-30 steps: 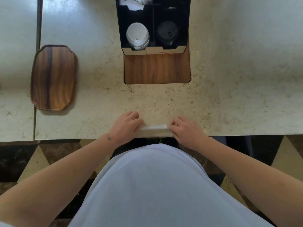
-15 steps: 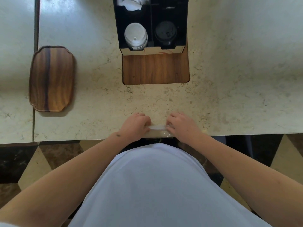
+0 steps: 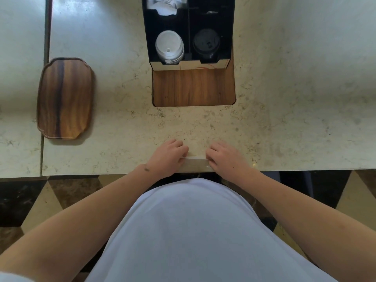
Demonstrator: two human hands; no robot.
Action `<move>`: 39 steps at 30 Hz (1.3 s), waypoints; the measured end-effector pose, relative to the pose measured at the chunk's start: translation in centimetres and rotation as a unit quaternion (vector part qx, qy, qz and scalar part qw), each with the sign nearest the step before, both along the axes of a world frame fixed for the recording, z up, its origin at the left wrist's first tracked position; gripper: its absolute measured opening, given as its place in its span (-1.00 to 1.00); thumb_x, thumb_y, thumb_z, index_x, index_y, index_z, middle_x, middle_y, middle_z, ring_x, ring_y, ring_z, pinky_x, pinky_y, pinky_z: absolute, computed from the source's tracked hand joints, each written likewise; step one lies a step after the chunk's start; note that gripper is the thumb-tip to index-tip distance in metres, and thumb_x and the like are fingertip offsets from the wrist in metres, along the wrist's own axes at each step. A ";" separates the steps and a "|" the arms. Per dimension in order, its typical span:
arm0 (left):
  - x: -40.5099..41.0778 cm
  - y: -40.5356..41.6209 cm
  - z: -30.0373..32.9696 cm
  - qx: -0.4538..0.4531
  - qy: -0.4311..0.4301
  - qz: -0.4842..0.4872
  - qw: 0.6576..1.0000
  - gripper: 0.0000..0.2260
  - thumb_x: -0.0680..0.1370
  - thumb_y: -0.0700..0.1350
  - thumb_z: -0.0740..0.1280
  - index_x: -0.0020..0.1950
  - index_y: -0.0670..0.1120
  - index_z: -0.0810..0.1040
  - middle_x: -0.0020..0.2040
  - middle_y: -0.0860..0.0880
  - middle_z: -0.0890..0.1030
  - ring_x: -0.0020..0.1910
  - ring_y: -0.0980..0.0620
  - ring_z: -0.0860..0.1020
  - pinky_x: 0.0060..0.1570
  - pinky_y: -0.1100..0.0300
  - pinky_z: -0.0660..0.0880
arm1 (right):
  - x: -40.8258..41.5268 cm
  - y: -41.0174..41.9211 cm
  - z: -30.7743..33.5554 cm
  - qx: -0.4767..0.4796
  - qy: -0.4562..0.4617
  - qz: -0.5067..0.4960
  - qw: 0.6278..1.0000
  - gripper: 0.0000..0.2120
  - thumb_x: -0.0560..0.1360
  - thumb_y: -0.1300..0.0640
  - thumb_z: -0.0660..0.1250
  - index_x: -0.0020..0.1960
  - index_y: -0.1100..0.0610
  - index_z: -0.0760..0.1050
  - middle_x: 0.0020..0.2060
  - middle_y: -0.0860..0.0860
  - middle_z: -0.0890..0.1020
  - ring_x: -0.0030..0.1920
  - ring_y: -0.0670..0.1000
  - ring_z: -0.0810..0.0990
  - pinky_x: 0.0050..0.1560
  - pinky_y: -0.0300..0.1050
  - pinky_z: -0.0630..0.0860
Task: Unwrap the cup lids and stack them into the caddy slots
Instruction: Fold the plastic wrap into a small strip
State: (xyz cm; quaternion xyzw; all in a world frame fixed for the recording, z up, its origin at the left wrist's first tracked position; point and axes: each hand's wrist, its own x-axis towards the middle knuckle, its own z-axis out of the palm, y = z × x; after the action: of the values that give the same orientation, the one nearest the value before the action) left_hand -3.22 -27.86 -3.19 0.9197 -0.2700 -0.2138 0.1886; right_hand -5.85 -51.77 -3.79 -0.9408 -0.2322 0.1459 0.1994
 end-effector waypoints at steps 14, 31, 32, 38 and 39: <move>1.3 -0.4 0.2 0.031 0.076 0.042 0.996 -0.82 0.62 -0.19 0.26 0.09 -0.10 0.66 0.04 -0.02 0.62 -0.03 -0.01 0.53 -0.13 0.13 0.44 | 1.9 0.3 -1.1 -0.018 0.125 -0.051 0.991 -0.89 0.56 0.13 0.29 -0.03 0.02 0.59 -0.12 -0.13 0.56 -0.08 -0.08 0.48 -0.11 -0.21 0.39; 0.7 -0.1 0.3 -0.010 -0.106 -0.082 0.991 -0.90 0.59 -0.19 0.35 -0.10 -0.12 0.64 -0.14 -0.06 0.60 -0.15 -0.09 0.53 -0.12 -0.01 0.49 | 0.8 1.2 0.7 -0.083 -0.025 -0.006 0.996 -0.92 0.51 0.24 0.38 -0.15 0.14 0.60 -0.18 0.02 0.55 -0.18 0.00 0.46 -0.24 -0.15 0.41; 0.6 -0.1 0.2 -0.013 -0.111 -0.080 0.991 -0.89 0.59 -0.20 0.36 -0.12 -0.12 0.63 -0.16 -0.06 0.60 -0.16 -0.09 0.53 -0.13 -0.01 0.50 | 0.8 1.1 0.7 -0.085 -0.027 0.002 0.996 -0.91 0.53 0.23 0.36 -0.14 0.13 0.61 -0.16 0.02 0.56 -0.15 0.01 0.47 -0.21 -0.14 0.43; 0.5 0.1 0.0 -0.020 -0.080 -0.091 0.992 -0.88 0.59 -0.19 0.34 -0.13 -0.13 0.62 -0.17 -0.06 0.59 -0.18 -0.07 0.50 -0.14 0.04 0.53 | -0.3 -0.4 1.0 -0.050 -0.053 0.029 0.997 -0.82 0.61 0.08 0.32 -0.05 0.12 0.65 -0.17 0.01 0.59 -0.17 0.02 0.50 -0.22 -0.14 0.43; 0.5 0.1 0.0 -0.021 -0.071 -0.088 0.993 -0.88 0.60 -0.18 0.34 -0.12 -0.13 0.62 -0.16 -0.06 0.59 -0.17 -0.06 0.50 -0.14 0.05 0.53 | -0.6 -0.6 0.9 -0.051 -0.042 0.023 0.998 -0.83 0.62 0.08 0.31 0.00 0.11 0.66 -0.18 0.01 0.60 -0.17 0.02 0.51 -0.22 -0.14 0.42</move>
State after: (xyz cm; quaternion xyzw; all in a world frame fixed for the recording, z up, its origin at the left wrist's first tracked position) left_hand -2.76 -27.73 -3.21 0.9011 -0.3669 -0.1575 0.1688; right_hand -6.43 -52.33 -2.84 -0.9496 -0.2539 0.1219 0.1378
